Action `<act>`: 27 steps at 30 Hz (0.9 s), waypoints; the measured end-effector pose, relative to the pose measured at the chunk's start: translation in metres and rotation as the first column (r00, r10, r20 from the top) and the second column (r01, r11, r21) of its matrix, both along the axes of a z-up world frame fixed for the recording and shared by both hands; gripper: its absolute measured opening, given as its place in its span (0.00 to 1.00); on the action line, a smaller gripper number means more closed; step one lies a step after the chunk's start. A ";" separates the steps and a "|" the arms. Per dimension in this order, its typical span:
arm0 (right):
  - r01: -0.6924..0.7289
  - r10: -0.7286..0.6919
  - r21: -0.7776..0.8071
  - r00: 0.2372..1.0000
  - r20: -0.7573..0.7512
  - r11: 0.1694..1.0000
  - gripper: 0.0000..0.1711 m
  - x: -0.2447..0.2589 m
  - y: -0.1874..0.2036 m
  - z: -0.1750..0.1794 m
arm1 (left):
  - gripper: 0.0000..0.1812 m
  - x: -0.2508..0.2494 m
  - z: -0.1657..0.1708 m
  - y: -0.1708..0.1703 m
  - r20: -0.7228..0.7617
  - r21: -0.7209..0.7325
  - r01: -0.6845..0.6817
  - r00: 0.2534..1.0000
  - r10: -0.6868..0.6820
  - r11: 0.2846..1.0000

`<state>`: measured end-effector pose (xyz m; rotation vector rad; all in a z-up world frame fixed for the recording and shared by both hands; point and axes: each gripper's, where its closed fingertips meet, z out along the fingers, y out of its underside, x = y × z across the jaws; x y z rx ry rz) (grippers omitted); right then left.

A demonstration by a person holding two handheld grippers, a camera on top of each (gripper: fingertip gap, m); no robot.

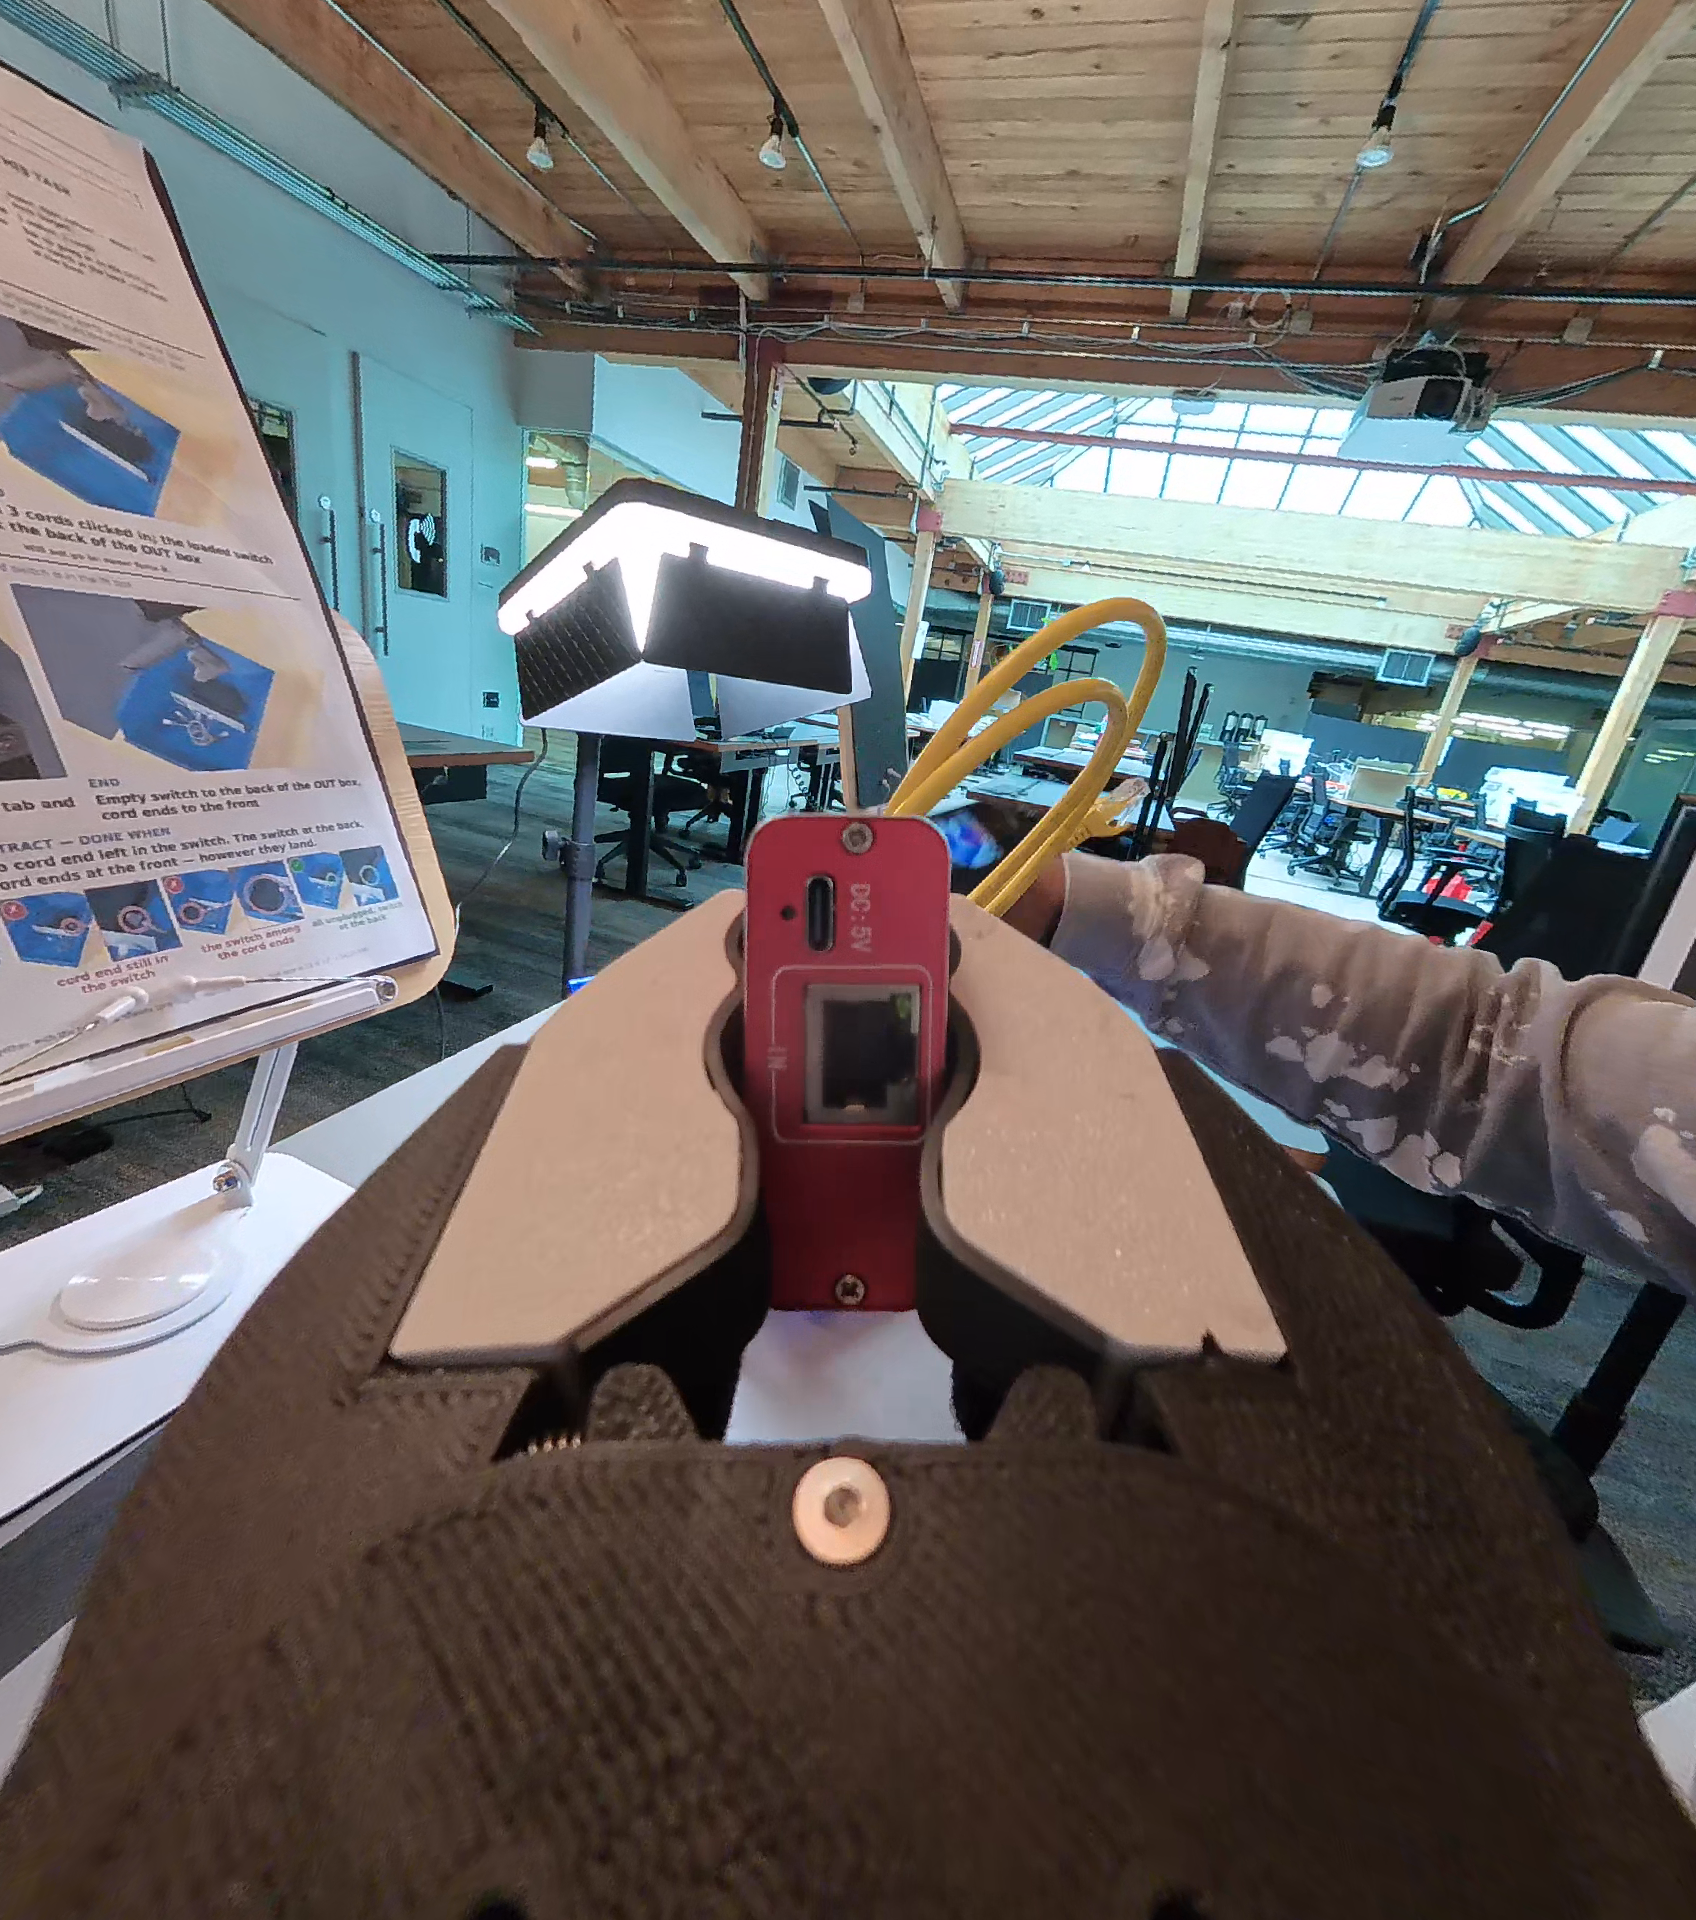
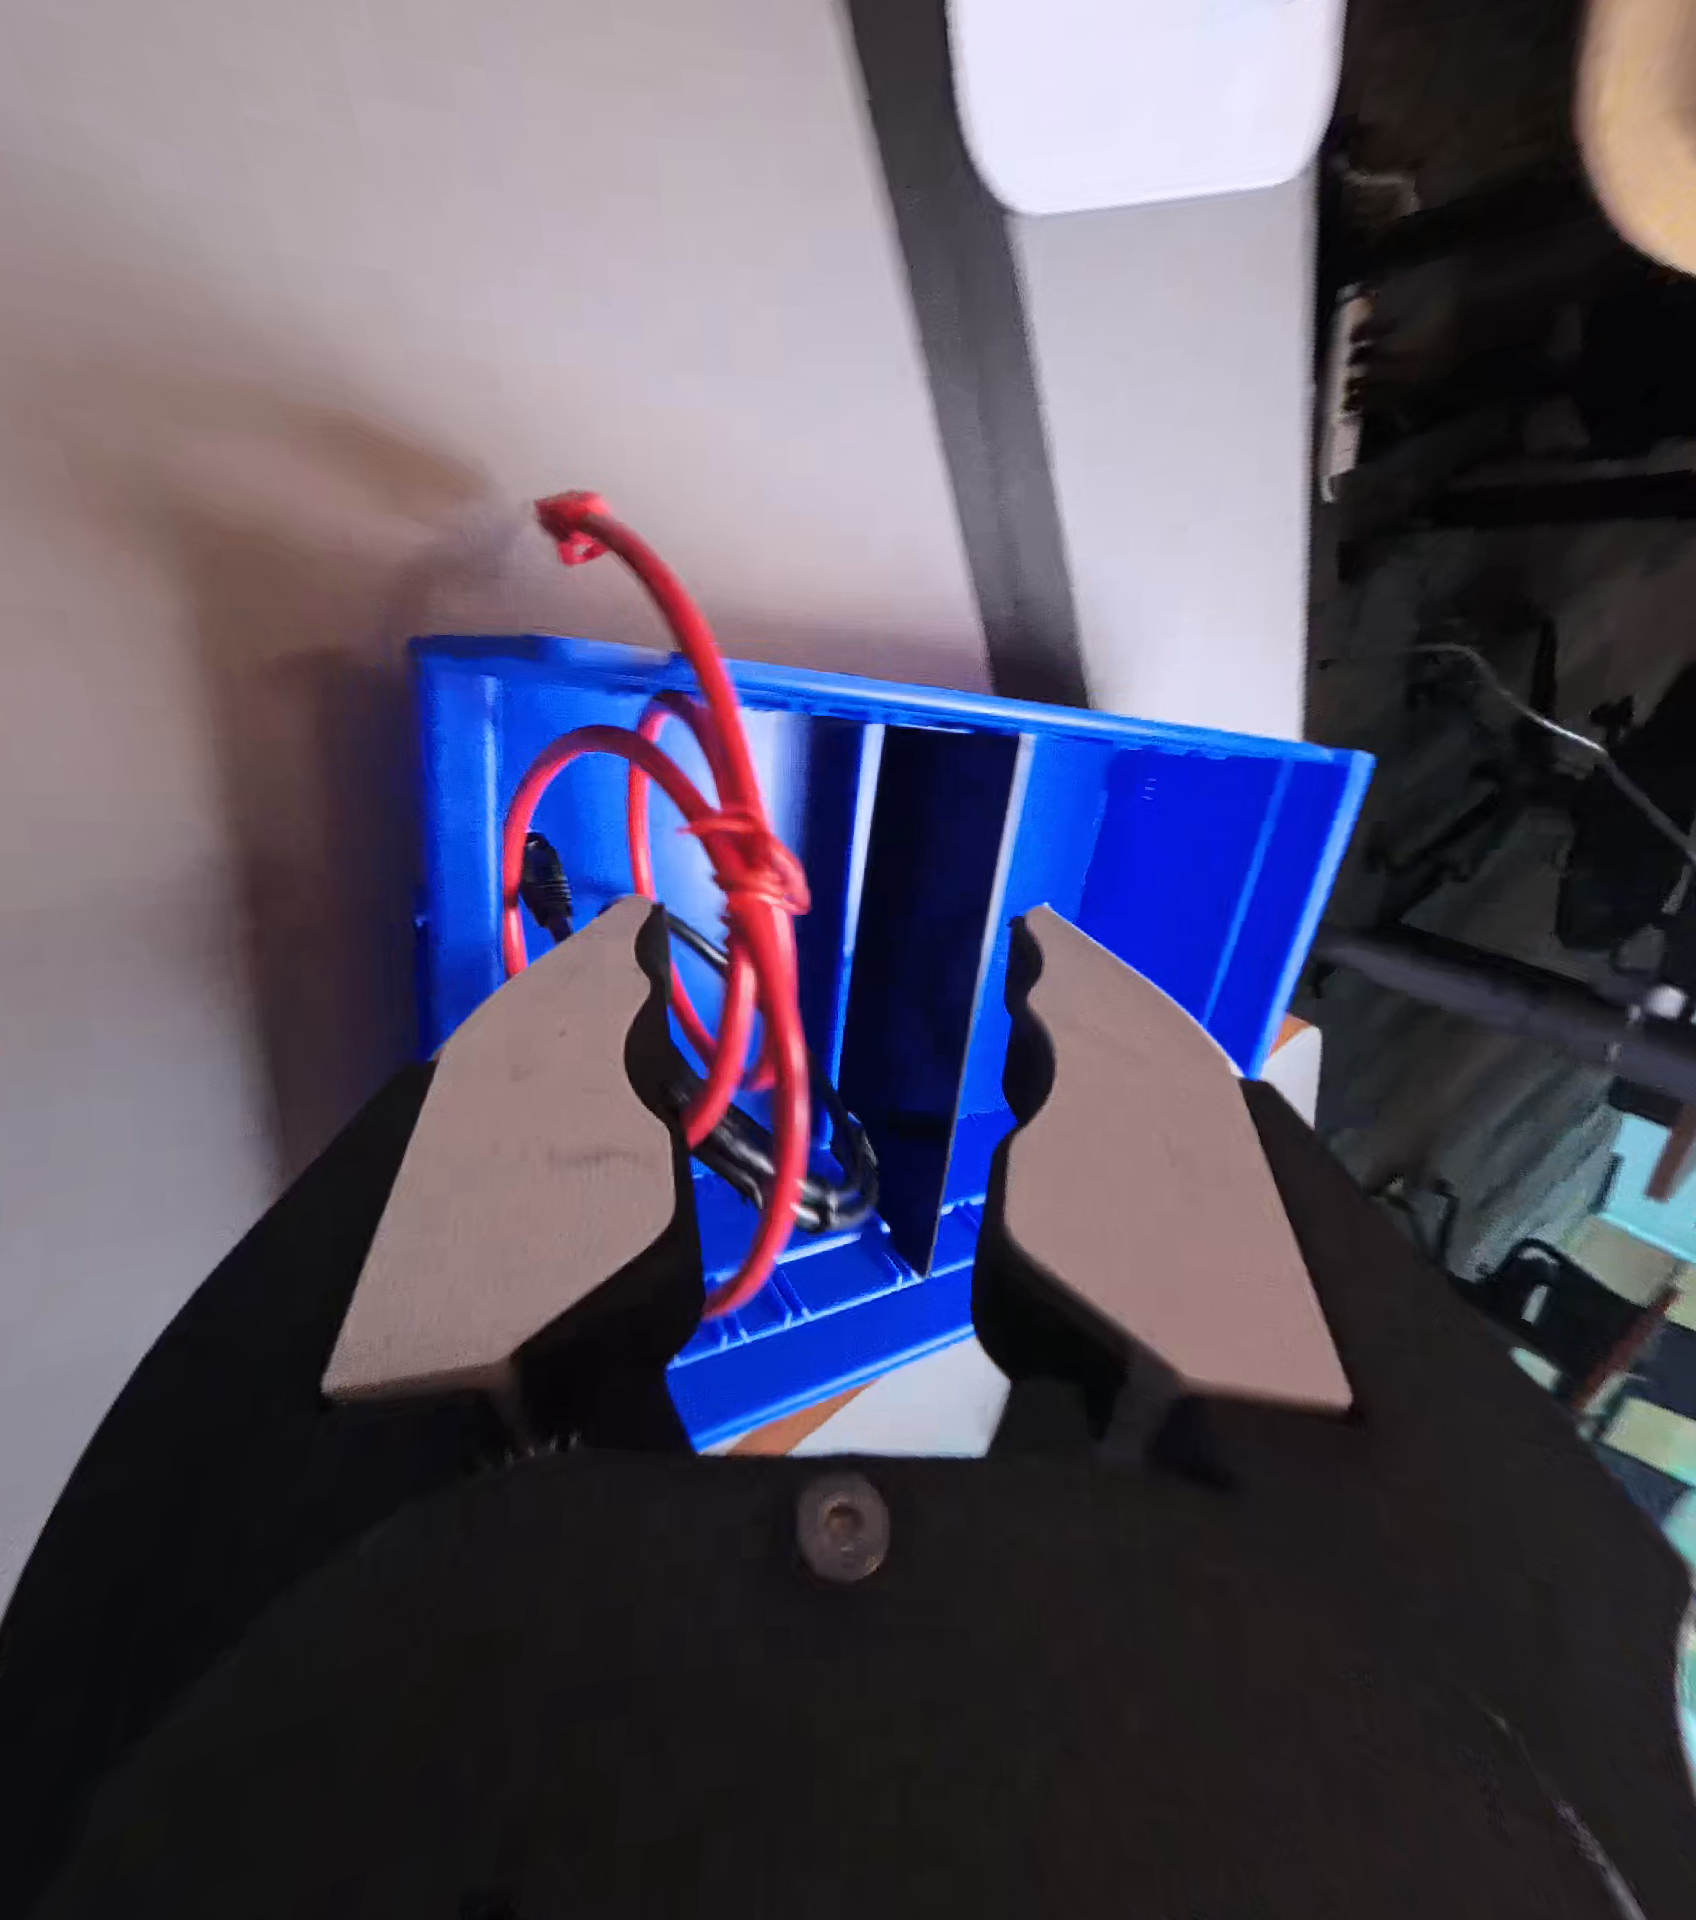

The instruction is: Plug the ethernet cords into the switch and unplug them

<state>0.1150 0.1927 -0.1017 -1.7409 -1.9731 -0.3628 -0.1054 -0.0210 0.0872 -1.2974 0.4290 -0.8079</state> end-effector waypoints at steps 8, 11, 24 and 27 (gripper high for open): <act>0.023 -0.026 -0.075 0.999 -0.036 0.997 0.09 0.004 0.015 0.020 | 0.16 -0.014 0.006 -0.005 0.018 0.018 -0.018 1.000 0.018 1.000; 0.078 -0.123 -0.221 0.973 -0.195 0.972 0.09 0.016 0.016 0.060 | 0.16 -0.016 0.006 -0.004 0.040 0.010 -0.010 0.999 0.010 1.000; 0.118 -0.120 -0.148 0.993 -0.003 0.982 0.09 0.070 0.053 -0.021 | 0.16 -0.009 0.002 -0.003 0.025 -0.002 0.005 1.000 -0.005 1.000; 0.148 -0.151 -0.040 0.985 -0.087 0.988 0.09 0.057 0.078 -0.013 | 0.16 -0.009 -0.004 0.002 0.012 -0.020 -0.001 1.000 0.001 1.000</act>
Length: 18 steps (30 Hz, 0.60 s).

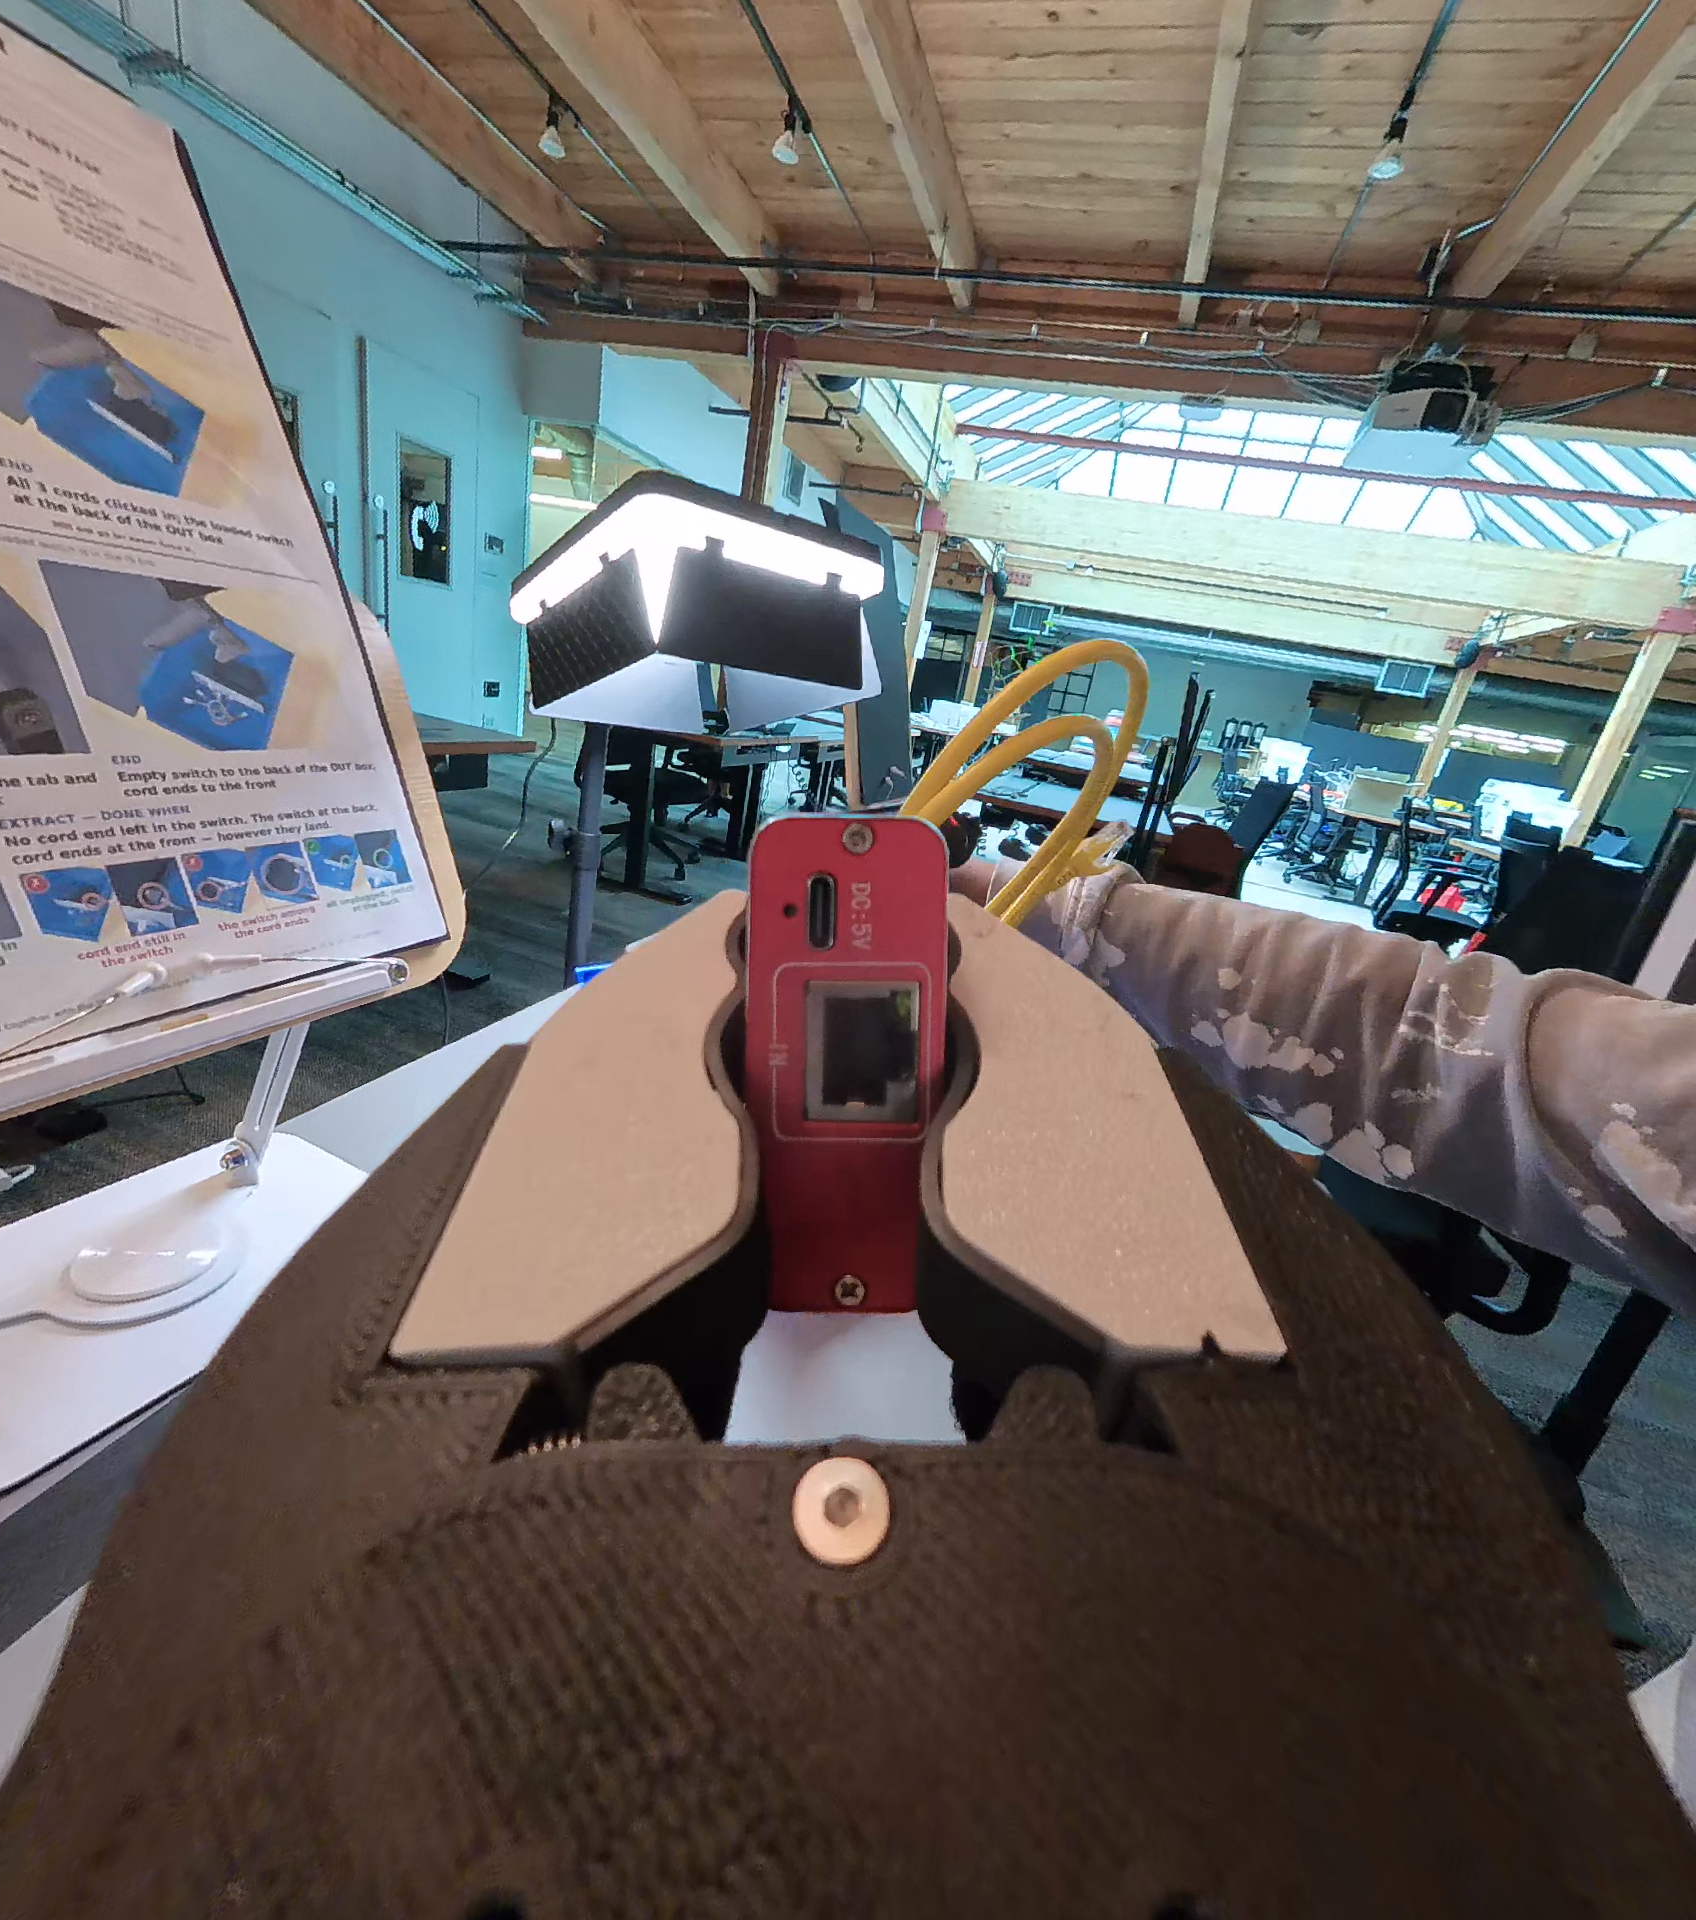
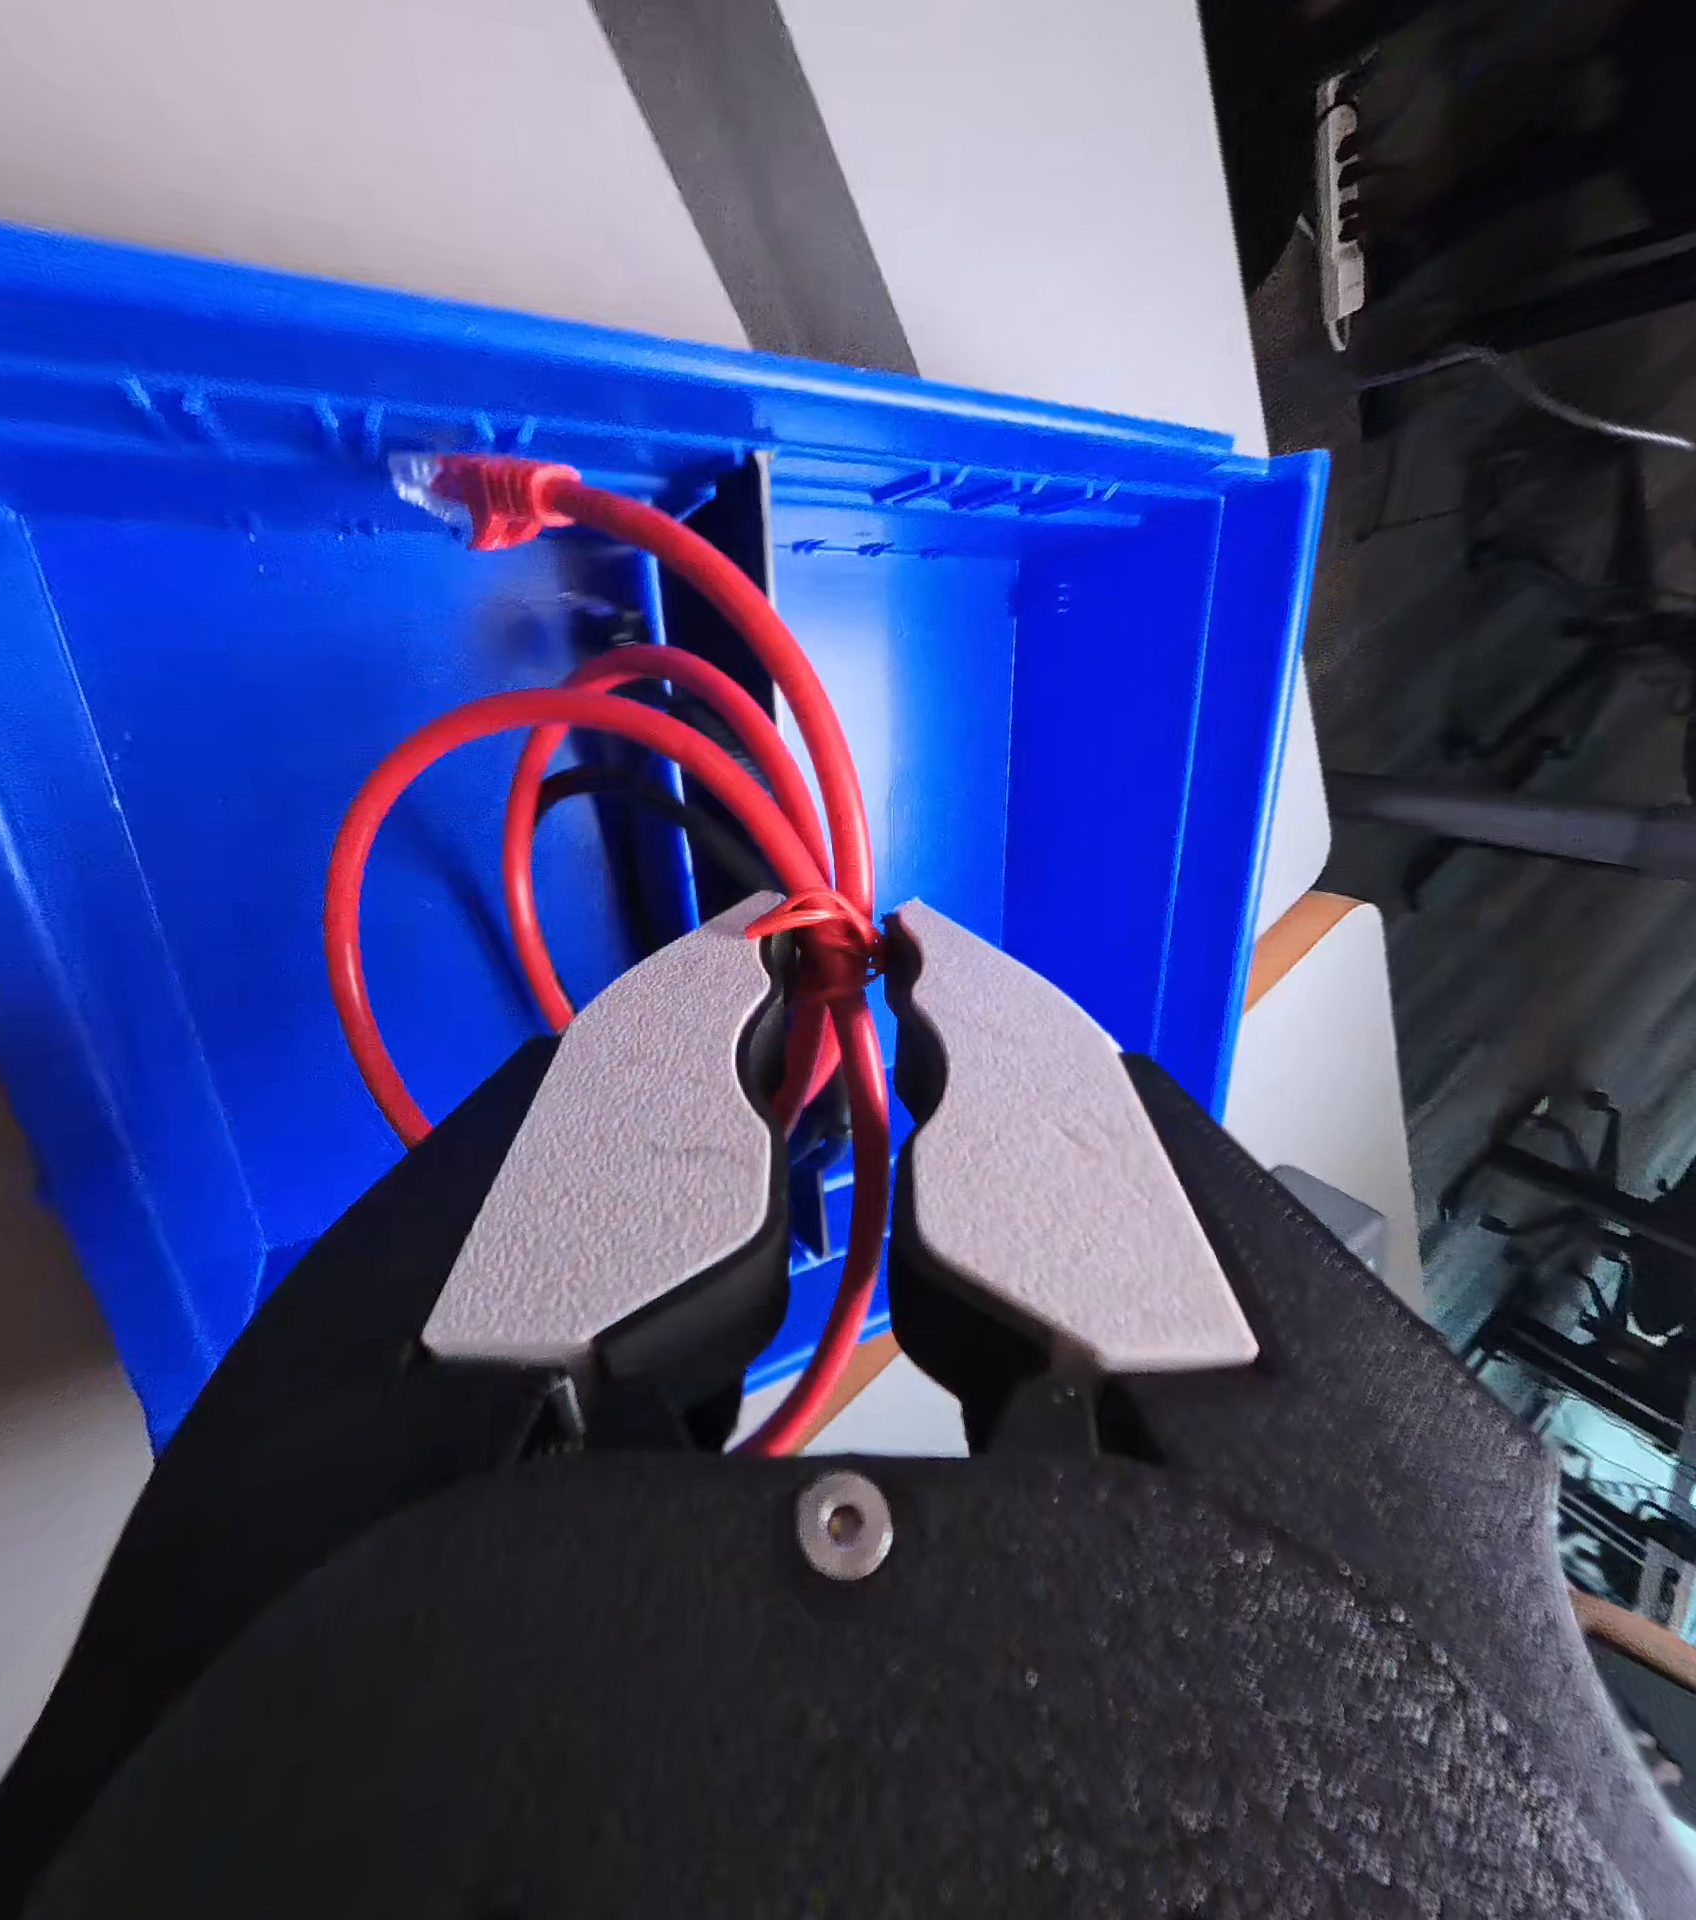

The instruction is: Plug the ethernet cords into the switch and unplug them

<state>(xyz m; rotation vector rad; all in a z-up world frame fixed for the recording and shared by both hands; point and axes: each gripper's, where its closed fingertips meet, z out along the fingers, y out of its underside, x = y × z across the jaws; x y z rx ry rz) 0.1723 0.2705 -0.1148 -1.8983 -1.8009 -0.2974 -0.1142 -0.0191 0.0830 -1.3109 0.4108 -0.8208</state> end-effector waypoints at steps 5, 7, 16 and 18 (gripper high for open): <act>0.033 -0.044 -0.168 0.997 -0.062 0.985 0.10 -0.006 -0.011 -0.010 | 0.16 -0.002 -0.006 0.006 -0.001 -0.020 -0.004 1.000 0.004 1.000; 0.025 -0.039 -0.315 0.998 -0.039 0.949 0.10 -0.004 -0.033 -0.022 | 0.16 -0.001 -0.007 0.008 0.003 -0.026 0.000 1.000 0.000 1.000; 0.082 -0.109 -0.217 0.987 -0.117 0.973 0.09 -0.019 -0.023 0.047 | 0.16 0.007 -0.013 0.010 -0.017 -0.048 0.017 1.000 -0.018 0.999; 0.117 -0.155 -0.188 0.967 -0.203 0.975 0.09 -0.022 -0.014 0.055 | 0.16 0.009 -0.013 0.009 -0.024 -0.046 0.019 0.999 -0.021 0.999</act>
